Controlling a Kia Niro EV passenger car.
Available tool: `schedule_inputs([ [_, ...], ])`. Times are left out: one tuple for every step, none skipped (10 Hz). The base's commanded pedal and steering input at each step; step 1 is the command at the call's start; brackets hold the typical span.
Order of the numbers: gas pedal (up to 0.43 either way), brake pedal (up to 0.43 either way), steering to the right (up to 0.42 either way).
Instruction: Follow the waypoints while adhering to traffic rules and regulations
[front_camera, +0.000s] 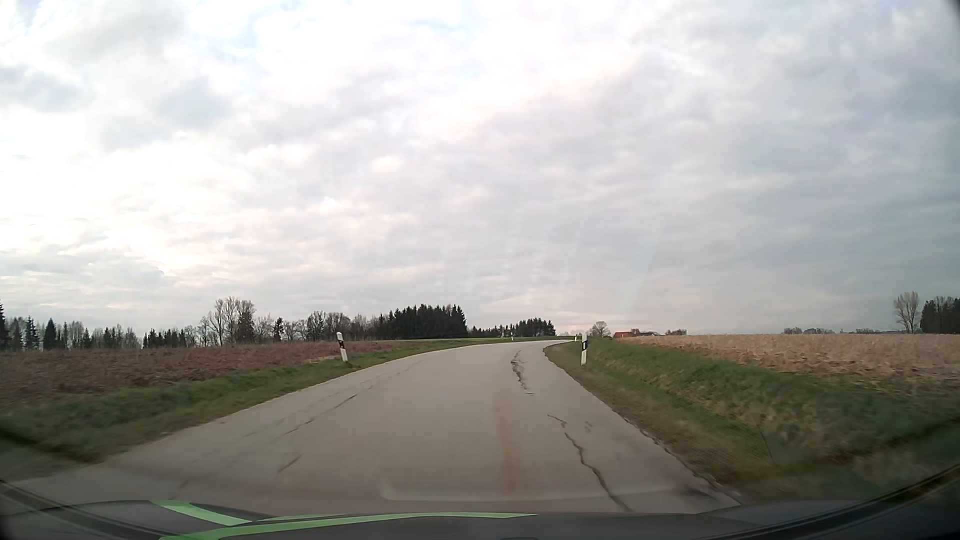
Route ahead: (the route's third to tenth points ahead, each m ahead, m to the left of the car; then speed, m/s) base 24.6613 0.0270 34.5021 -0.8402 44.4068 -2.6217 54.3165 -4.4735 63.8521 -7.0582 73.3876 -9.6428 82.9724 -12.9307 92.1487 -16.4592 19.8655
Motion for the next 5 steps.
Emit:
schedule_inputs([
  [0.268,0.000,0.016],
  [0.268,0.000,0.016],
  [0.268,0.000,0.017],
  [0.268,0.000,0.017],
  [0.268,0.000,0.019],
])
